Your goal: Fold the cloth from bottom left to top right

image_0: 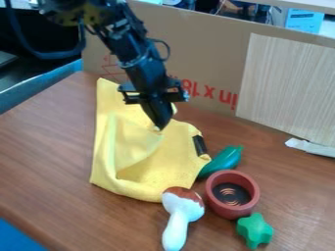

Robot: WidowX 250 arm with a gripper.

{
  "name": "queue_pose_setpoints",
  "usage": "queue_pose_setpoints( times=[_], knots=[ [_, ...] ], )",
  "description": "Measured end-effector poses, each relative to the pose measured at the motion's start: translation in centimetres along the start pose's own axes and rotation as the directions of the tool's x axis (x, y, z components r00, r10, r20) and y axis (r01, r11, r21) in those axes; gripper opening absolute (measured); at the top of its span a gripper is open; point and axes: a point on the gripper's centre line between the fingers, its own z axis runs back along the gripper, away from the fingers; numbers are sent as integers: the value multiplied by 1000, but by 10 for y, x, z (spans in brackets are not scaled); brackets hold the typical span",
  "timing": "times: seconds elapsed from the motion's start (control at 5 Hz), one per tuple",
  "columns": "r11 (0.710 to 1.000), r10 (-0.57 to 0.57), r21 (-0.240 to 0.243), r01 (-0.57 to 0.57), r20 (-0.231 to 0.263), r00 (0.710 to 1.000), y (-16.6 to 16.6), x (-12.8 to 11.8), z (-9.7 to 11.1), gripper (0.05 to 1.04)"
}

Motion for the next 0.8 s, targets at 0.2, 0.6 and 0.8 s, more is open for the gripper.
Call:
queue_pose_setpoints(
  times=[0.2, 0.6, 0.8],
  knots=[
    [1000, -3, 11, 3, 1, 1000, -13, 1, -9, 54],
    [999, 13, 40, -13, 14, 1000, -33, 2, -28, 69],
    [998, -11, 54, 10, 15, 1000, -42, 5, -41, 210]
  ],
)
